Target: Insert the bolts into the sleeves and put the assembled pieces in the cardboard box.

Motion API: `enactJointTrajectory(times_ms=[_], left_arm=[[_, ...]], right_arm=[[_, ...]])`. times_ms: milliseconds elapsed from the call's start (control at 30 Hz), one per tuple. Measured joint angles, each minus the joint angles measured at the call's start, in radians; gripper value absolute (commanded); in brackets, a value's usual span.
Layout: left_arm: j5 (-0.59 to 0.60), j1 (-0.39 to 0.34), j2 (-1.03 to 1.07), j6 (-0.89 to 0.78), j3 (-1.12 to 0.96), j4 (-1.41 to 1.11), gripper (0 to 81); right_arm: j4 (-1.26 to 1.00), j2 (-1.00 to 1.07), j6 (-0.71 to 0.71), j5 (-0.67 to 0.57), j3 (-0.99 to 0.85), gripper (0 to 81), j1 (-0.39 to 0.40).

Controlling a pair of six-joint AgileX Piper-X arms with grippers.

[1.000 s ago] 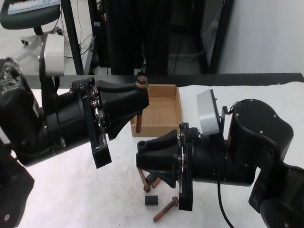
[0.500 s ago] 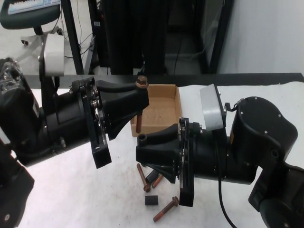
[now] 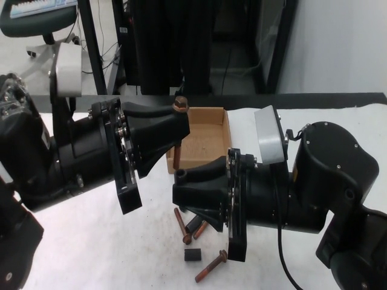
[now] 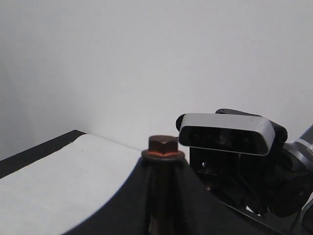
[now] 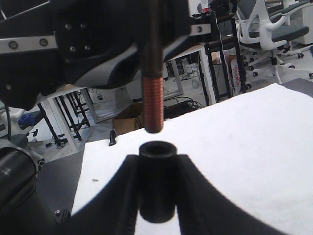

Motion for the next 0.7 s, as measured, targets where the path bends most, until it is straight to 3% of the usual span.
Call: enactJointTrajectory(times_ms=[700], left_arm=[[-0.01, -0.032, 0.0, -0.023, 0.0, 0.0, 0.3]], right_arm=[[-0.004, 0.0, 0.009, 0.005, 0.0, 0.8, 0.0]])
